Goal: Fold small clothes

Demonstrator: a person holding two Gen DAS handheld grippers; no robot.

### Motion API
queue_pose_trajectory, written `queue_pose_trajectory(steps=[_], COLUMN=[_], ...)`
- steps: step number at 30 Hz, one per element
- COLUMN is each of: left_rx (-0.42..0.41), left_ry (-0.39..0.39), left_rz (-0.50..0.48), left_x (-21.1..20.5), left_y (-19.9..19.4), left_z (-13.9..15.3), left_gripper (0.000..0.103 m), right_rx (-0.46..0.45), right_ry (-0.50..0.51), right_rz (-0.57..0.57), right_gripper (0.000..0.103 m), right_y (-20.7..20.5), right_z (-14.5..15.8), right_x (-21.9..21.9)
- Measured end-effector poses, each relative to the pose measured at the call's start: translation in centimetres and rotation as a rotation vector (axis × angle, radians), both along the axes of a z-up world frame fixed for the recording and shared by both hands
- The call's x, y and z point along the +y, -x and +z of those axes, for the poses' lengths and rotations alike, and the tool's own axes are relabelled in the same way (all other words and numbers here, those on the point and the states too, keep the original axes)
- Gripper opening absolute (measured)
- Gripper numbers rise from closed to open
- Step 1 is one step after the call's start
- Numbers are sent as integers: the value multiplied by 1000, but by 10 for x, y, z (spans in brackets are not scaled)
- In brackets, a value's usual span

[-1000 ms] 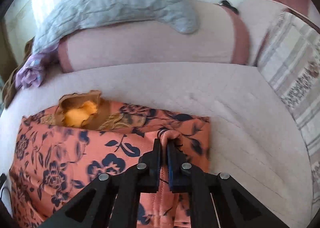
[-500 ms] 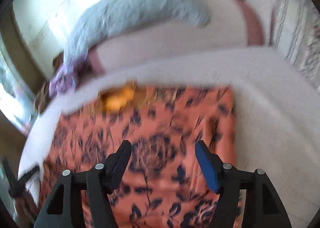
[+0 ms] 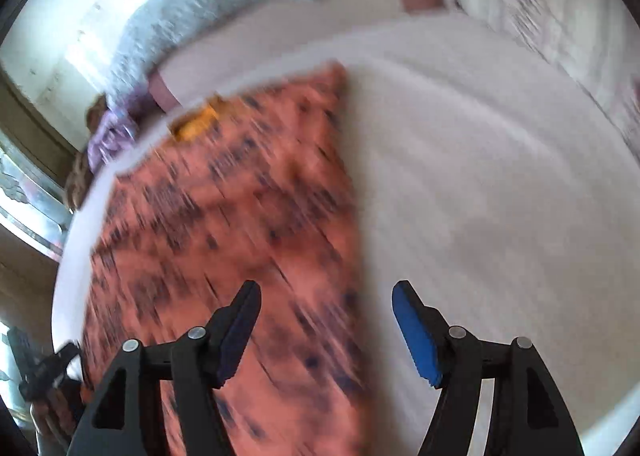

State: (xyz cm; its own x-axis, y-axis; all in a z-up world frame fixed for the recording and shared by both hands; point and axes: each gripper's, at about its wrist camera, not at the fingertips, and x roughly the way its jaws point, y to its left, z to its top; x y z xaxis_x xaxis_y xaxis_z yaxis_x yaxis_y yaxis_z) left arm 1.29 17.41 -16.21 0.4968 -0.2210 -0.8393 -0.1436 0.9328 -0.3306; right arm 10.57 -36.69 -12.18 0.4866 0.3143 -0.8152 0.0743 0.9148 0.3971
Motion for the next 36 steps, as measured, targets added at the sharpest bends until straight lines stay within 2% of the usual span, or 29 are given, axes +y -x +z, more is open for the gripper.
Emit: queue_pose_trajectory(steps=[3,6,8,11,12,13,15,20,23,24,26,28,30,31,33,34,36], left_rx=[46,79,81,127,122,122,135,156,155,154,150,140,129,116,64,18,-92], left_ry=[-34,-28,-55,-60,-63,-70,-76,-38,-63,-75,-98,-65,-37,-26,10,68,206], left_rz=[-25,-24,-46,-41,-40,-43,-37,-18,-25,-15,0,12,41,62,101,116,123], left_x=[-7,-8,-14,-16,-16,-17,-17,-12,-15,-15,-15,-11,-6,-2,7,13,24], left_y=[12,25,32,34,36,38,43,54,56,56,54,57,65,72,86,94,105], left_z=[-2,-5,-5,-14,-15,-15,-16,-20,-23,-22,-21,-16,-9,-3,13,27,52], left_gripper=[74,74,74,73,73,73,69,66,65,61,40,35,37,41,45,46,58], right_rx=[89,113,123,165,169,165,167,179,176,173,170,173,173,173,168,165,162], right_ry=[-58,-182,-242,-247,-241,-231,-242,-258,-258,-261,-250,-234,-241,-244,-234,-235,-239], right_rz=[11,36,62,94,101,104,116,85,83,86,101,113,104,97,102,102,102], right_gripper=[72,71,71,64,53,33,14,17,18,18,16,15,16,17,17,17,17], right_y=[41,74,87,96,96,95,96,105,106,105,105,105,105,105,106,106,106], right_z=[-17,-23,-26,-39,-42,-41,-41,-47,-49,-50,-48,-47,-48,-49,-48,-48,-49], right_x=[-24,-29,-24,-11,-6,0,6,7,9,9,12,14,12,13,14,14,13])
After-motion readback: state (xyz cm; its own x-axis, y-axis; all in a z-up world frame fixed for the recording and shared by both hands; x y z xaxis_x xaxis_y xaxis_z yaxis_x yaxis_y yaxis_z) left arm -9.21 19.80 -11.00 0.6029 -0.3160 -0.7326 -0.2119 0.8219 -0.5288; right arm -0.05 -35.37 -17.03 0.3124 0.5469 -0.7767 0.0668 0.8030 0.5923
